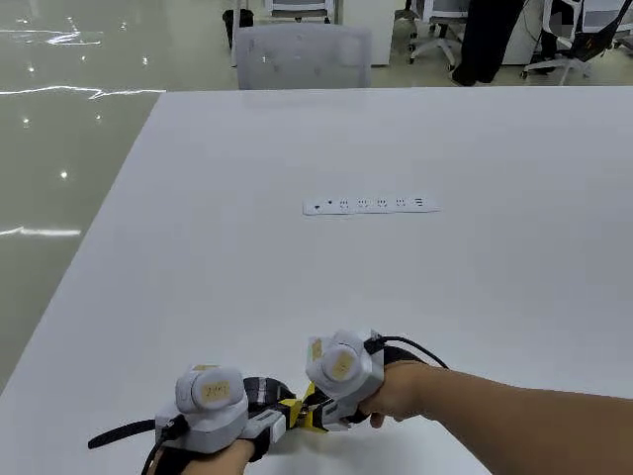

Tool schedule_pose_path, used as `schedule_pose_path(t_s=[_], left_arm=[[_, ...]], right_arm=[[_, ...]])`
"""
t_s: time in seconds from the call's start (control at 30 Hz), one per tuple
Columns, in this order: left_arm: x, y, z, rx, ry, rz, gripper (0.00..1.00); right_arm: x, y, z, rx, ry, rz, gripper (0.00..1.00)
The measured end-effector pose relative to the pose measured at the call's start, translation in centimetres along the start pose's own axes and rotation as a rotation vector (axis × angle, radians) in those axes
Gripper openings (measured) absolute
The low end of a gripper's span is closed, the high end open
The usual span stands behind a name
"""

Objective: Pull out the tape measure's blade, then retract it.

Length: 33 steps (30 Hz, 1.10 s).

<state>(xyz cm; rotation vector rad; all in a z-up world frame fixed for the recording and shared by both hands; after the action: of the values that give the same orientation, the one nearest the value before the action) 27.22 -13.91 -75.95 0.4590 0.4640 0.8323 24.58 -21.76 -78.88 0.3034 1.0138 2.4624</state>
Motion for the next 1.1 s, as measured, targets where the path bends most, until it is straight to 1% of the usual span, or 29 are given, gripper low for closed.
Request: schedule_pose_path(t_s=[0.23,0.3,0.8,0.93,1.0,1.1], left_arm=[[0.04,0.06,-0.02,0.000,-0.001,-0.001,0.58],[0.06,0.08,-0.03,0.000,0.001,-0.001,0.58],[0.05,0.10,0.02,0.002,-0.005,-0.008,0.58],[0.01,0.09,0.05,0.001,-0.006,-0.007,0.59],[-0.02,0.06,0.06,-0.004,-0.014,-0.012,0.60],[-0.01,0.11,-0.02,0.013,-0.031,-0.026,0.60]], right_arm=[[0.04,-0.36,0.39,0.006,0.020,0.014,0.14],[0.10,-0.33,0.35,0.002,0.013,0.015,0.14],[0.10,-0.32,0.39,-0.004,0.003,0.006,0.14],[0.20,-0.30,0.44,-0.002,0.014,0.000,0.14],[0.17,-0.33,0.37,-0.007,0.008,-0.003,0.15],[0.24,-0.30,0.32,-0.012,0.007,-0.010,0.15]])
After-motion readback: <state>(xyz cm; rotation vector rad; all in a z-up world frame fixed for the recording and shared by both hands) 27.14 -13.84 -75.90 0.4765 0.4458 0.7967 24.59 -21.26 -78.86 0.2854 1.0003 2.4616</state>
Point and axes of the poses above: the centre of the closed fingertips' face, and the gripper's own axes: y roughly backward along the fingers, x roughly to its left, z roughly out of its top, the point moved 4 cm from there along y, roughly backward along the fingers, and after that the axes turned 9 degrees about -x, right-handed, at the moved point
